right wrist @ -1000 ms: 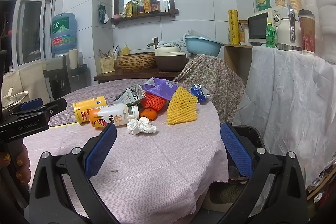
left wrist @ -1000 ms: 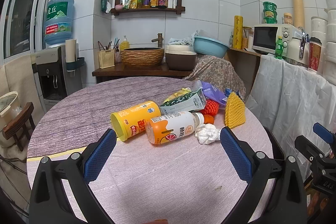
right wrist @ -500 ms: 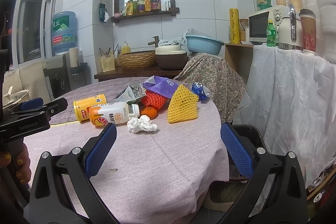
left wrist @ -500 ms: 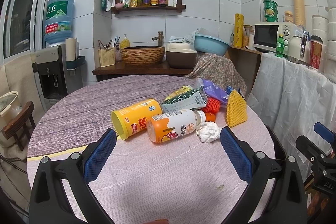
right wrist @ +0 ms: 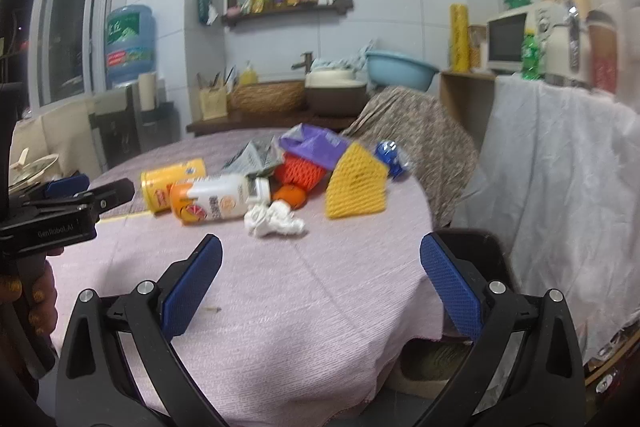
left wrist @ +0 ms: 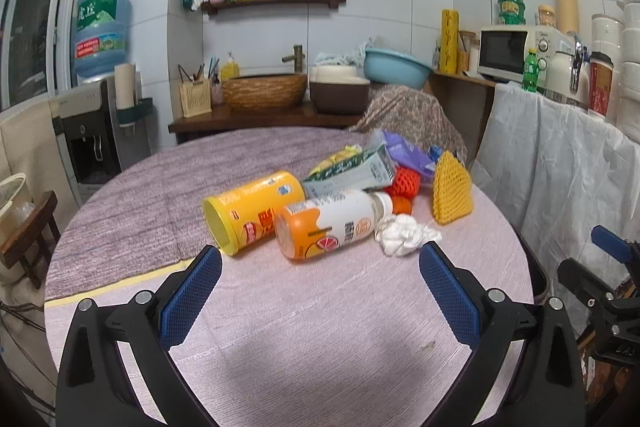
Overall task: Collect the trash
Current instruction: 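Grasp the crumpled white tissue with the right gripper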
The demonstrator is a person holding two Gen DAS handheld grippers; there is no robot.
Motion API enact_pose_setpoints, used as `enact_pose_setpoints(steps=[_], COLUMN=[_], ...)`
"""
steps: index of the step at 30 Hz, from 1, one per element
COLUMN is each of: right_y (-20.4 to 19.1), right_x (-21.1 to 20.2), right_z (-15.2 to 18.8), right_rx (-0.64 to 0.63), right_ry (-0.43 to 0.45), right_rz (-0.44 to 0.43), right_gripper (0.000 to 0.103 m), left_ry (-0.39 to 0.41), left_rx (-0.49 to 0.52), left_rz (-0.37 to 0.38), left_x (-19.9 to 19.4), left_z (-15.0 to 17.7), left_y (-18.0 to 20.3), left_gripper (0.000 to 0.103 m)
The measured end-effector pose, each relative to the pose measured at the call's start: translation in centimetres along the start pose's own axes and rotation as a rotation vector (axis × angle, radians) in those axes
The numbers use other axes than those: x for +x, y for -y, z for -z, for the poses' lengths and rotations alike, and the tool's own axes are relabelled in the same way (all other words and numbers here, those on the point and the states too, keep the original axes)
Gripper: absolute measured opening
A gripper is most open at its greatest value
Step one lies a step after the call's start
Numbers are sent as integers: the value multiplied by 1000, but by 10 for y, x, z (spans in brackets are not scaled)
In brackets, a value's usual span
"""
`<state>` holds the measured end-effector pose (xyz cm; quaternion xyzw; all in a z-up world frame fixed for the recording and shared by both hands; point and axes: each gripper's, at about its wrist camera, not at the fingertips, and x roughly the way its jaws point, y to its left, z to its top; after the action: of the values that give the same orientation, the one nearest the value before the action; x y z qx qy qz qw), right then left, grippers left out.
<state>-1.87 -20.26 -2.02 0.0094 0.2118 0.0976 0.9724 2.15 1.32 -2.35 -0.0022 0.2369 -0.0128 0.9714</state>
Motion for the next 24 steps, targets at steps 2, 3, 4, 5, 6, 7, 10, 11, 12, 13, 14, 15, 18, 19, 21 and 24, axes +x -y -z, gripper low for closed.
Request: enact_pose_setpoints(steps=[2,3,4,5,6,7,10,11,12,13,14,15,18,19,21,24], right_y=[3,3,3,1,-2,-4,-12,-14,-17,-18,-22,-24,-32,-34,-39,-49], right_x=[15,21,25,29,34,39,58,65,73,80,91,101,128,138,160,182], right_z=[6,10,13,16,19,20,17,14,10,5,-1,-6,-19,-22,-26,-28], right_rx=[16,19,15,5,-8,-22,-31,-35,-44,-54,-75,-93,-131,-145,-179,-238], right_ry=[-68,-88,-98,-104,-113,-127,-161,-170,-177,-186,-200,-209,-253,-272,-317,-352], right_rz=[-23,-50,-78,-93,-103,-120,-173,-191,-208,-214,-223,-238,-279,-280,-272,-253], right_gripper=[98,98,98,98,98,98,98,98,98,98,98,98,98,98,98,83], left_ry=[-43,-65,-77,-97,-108,-121,-134,-138,-144,-152,-157,-158,-163,-166,-180,-196], left_rx=[-17,-26,-27,-23,-18,-8,13,18,24,38,54,72,117,126,128,105], left_rz=[30,44,49,57,59,59,68,81,90,98,111,126,145,152,149,170], left_x=[8,12,14,19,21,25,33,36,40,45,50,54,68,73,81,86], left_z=[5,8,10,13,15,16,14,11,7,2,-2,-6,-17,-20,-24,-26], left_y=[-8,-12,-15,-20,-23,-27,-35,-38,-39,-40,-41,-40,-39,-39,-43,-52], left_gripper=[98,98,98,98,98,98,98,98,98,98,98,98,98,98,98,98])
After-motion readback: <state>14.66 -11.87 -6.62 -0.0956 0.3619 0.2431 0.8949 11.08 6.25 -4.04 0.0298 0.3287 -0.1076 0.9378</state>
